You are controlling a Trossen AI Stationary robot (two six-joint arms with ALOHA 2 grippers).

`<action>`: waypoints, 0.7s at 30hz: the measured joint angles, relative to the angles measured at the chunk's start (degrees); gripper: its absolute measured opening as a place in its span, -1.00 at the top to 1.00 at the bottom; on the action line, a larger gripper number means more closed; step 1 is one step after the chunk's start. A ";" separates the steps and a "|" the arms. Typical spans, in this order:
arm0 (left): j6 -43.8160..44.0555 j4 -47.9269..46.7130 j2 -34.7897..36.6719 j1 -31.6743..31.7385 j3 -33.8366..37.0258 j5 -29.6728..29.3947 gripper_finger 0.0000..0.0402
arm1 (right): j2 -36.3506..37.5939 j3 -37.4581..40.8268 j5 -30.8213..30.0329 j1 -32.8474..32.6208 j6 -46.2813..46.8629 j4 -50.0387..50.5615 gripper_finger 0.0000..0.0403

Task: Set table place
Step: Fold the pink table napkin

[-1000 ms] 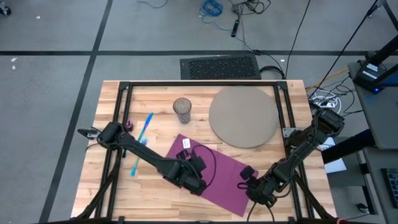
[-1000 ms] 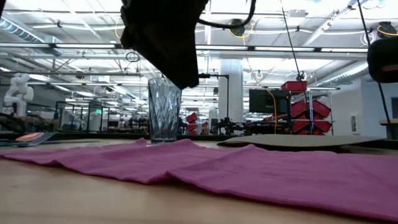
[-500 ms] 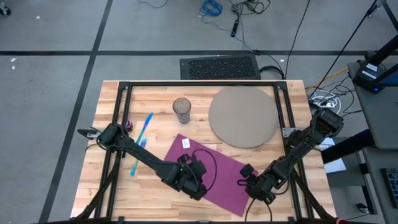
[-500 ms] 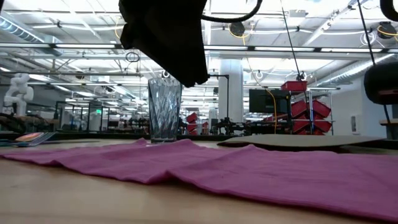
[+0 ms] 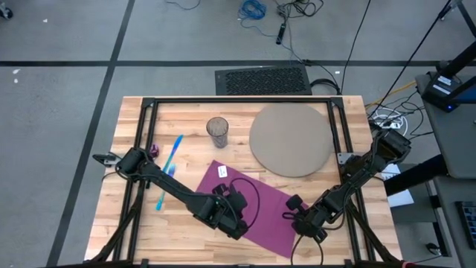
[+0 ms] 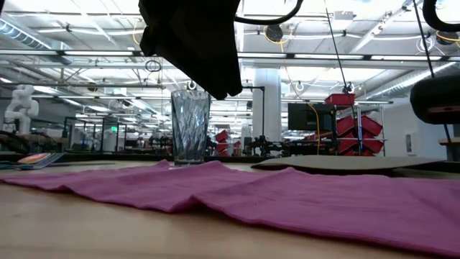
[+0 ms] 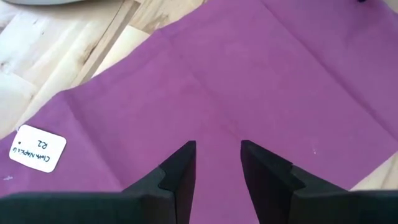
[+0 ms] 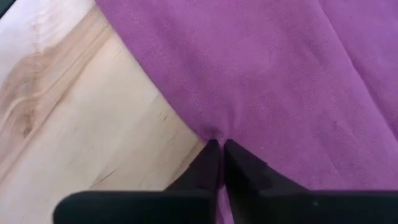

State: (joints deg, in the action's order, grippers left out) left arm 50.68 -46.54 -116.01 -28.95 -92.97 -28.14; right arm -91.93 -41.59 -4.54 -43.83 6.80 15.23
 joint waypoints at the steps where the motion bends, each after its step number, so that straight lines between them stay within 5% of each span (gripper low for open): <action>1: 0.00 0.00 0.00 0.00 0.00 0.01 0.43 | -0.07 -0.40 0.04 -0.06 0.13 0.55 0.99; 13: -0.05 -0.15 0.00 -0.33 0.00 0.00 0.43 | -0.29 -13.35 -0.96 -0.07 -4.33 15.94 1.00; 21: -6.26 13.76 0.00 -2.46 0.01 -3.69 0.43 | -0.21 -17.22 -0.85 6.04 -9.41 18.58 1.00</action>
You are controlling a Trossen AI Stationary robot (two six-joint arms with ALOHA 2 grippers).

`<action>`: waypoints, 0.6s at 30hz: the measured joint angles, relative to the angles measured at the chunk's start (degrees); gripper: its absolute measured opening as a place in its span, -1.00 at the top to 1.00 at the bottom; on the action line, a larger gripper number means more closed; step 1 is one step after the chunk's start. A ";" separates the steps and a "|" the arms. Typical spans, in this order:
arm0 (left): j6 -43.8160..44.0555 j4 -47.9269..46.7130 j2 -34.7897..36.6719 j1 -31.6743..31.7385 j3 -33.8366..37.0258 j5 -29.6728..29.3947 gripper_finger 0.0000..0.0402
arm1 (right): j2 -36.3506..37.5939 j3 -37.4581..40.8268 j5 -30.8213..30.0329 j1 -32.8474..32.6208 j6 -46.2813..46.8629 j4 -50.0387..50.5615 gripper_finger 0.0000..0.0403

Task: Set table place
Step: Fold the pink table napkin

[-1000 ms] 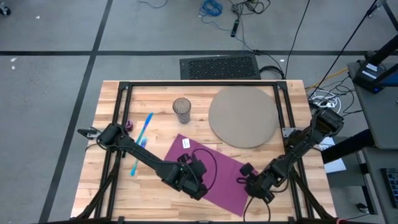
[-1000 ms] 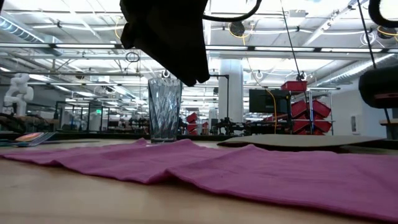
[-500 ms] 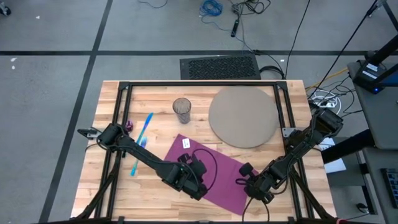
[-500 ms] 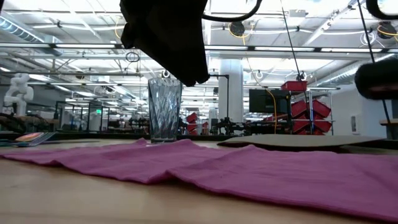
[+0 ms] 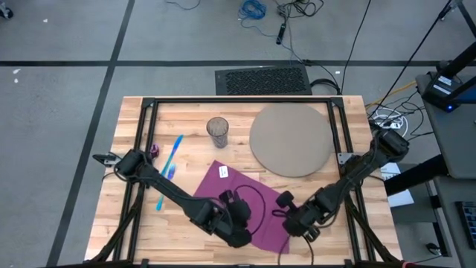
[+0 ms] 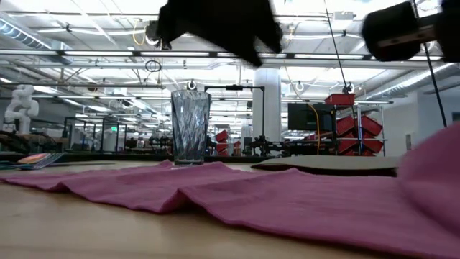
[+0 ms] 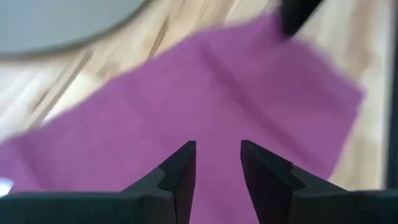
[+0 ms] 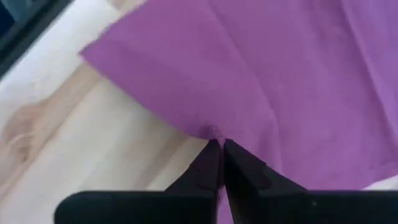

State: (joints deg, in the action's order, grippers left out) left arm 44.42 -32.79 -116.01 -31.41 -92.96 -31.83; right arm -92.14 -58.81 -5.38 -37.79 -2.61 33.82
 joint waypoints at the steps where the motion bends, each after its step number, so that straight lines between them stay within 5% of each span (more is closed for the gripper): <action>1: -0.92 2.21 0.02 -0.30 -0.01 -1.09 0.43 | 0.00 0.01 0.58 1.02 -0.67 -0.04 1.00; 18: -0.84 17.53 -6.73 -2.25 -0.01 -13.23 0.43 | 0.02 -0.02 7.50 11.11 -10.89 -9.51 1.00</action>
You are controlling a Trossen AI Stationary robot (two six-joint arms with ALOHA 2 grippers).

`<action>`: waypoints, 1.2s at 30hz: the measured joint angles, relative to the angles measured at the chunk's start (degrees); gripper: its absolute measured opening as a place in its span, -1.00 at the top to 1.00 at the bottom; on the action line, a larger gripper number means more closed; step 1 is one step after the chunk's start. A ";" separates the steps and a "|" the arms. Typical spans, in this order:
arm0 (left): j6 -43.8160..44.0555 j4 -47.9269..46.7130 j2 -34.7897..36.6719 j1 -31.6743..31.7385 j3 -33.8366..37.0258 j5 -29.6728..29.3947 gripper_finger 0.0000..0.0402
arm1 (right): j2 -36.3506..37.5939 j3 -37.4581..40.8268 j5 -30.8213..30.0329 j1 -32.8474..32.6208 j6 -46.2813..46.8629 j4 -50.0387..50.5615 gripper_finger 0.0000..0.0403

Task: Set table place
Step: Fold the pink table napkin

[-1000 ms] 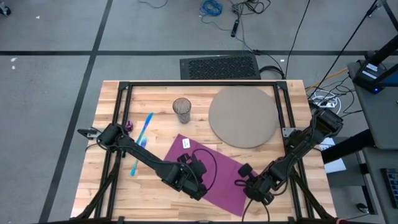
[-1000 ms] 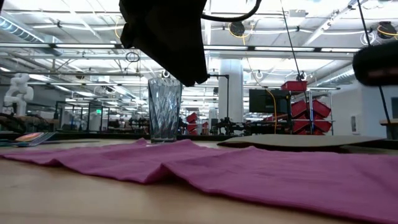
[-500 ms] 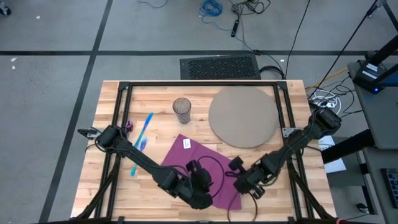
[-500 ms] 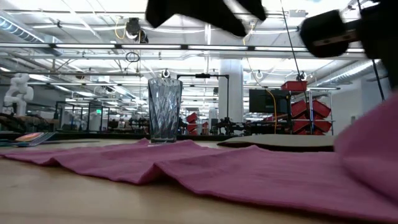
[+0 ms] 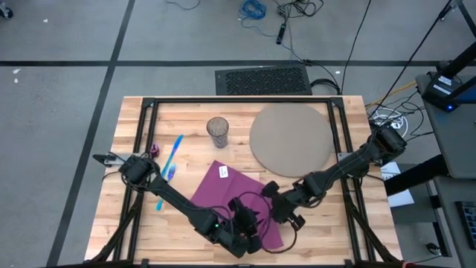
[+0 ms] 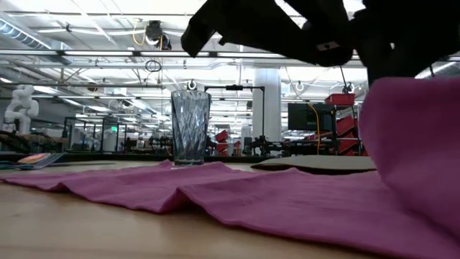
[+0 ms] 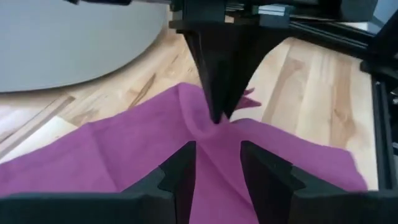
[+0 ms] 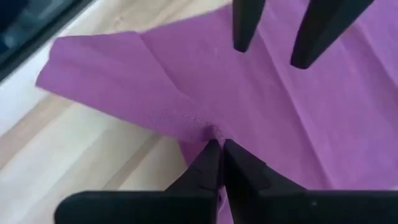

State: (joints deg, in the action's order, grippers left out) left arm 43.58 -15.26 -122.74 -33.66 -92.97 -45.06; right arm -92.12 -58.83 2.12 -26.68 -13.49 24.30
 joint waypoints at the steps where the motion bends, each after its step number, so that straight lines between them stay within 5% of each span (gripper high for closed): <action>1: 0.36 0.03 0.00 -0.19 0.00 -0.38 0.43 | 0.00 0.00 1.14 0.71 -0.49 -0.52 1.00; 10: 1.44 -7.55 2.54 -2.91 0.00 -2.64 0.43 | 0.04 -0.04 8.75 9.42 -6.67 -4.99 1.00; 16: 4.96 -16.97 5.71 -4.21 0.00 -3.84 0.43 | 0.07 -0.05 20.26 15.19 -7.95 -7.20 0.90; 28: 5.63 -21.90 6.56 -6.37 -0.02 -7.52 0.43 | 0.07 -0.07 17.87 15.56 -0.72 -7.18 -0.05; 36: 5.68 -20.68 6.56 -6.44 -0.02 -2.03 0.43 | 0.09 2.01 13.02 10.71 7.85 1.30 -0.05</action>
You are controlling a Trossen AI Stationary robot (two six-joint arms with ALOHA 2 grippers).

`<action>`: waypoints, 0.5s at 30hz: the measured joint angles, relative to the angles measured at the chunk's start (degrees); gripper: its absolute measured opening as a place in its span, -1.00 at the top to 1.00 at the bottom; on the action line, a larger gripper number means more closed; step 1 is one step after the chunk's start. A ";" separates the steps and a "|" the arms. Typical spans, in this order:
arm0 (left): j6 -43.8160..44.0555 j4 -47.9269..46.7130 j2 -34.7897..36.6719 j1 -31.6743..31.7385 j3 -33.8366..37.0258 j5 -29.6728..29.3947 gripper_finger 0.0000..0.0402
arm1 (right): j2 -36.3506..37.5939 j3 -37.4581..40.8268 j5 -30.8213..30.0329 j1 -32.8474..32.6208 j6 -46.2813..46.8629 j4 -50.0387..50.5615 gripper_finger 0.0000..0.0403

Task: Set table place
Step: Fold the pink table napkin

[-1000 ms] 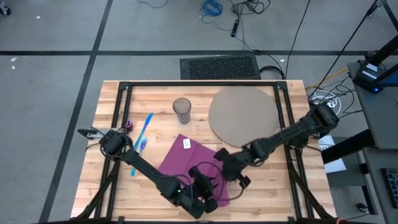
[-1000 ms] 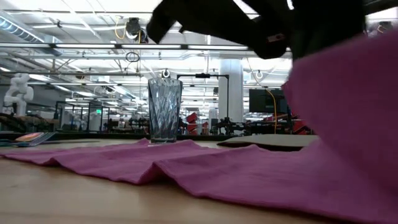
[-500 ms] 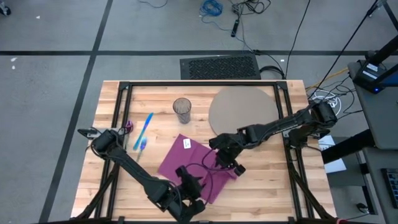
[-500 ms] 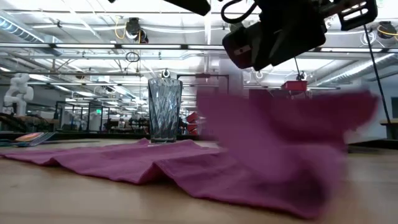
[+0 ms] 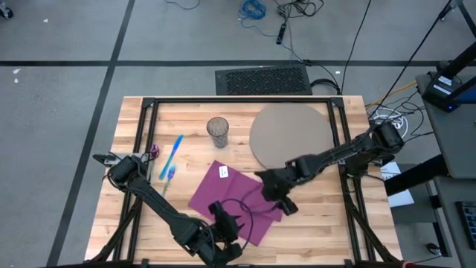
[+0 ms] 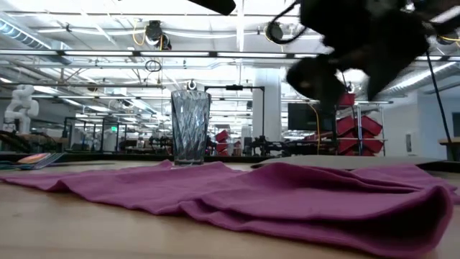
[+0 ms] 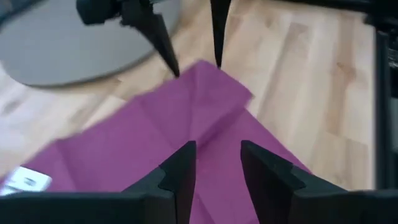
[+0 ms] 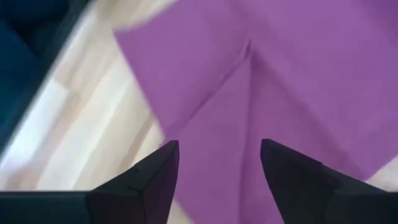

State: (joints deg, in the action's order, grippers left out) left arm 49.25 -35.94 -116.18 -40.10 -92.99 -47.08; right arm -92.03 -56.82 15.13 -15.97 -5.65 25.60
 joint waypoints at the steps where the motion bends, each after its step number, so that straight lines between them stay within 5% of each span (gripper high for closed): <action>1: 0.15 0.08 0.00 0.22 0.00 1.44 0.43 | 0.00 0.77 -1.77 -1.42 0.81 0.37 -0.02; 9: 4.48 1.03 -3.71 0.93 0.66 4.58 0.43 | 0.00 9.07 -9.45 -12.11 5.89 -9.24 0.15; 15: 4.02 4.72 -8.03 2.82 0.72 12.58 0.43 | 0.00 10.08 -14.89 -14.53 6.92 -12.79 0.16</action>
State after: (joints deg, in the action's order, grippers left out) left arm 53.27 -31.22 -124.21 -37.27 -92.27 -34.50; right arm -92.03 -46.74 0.24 -30.50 1.27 12.81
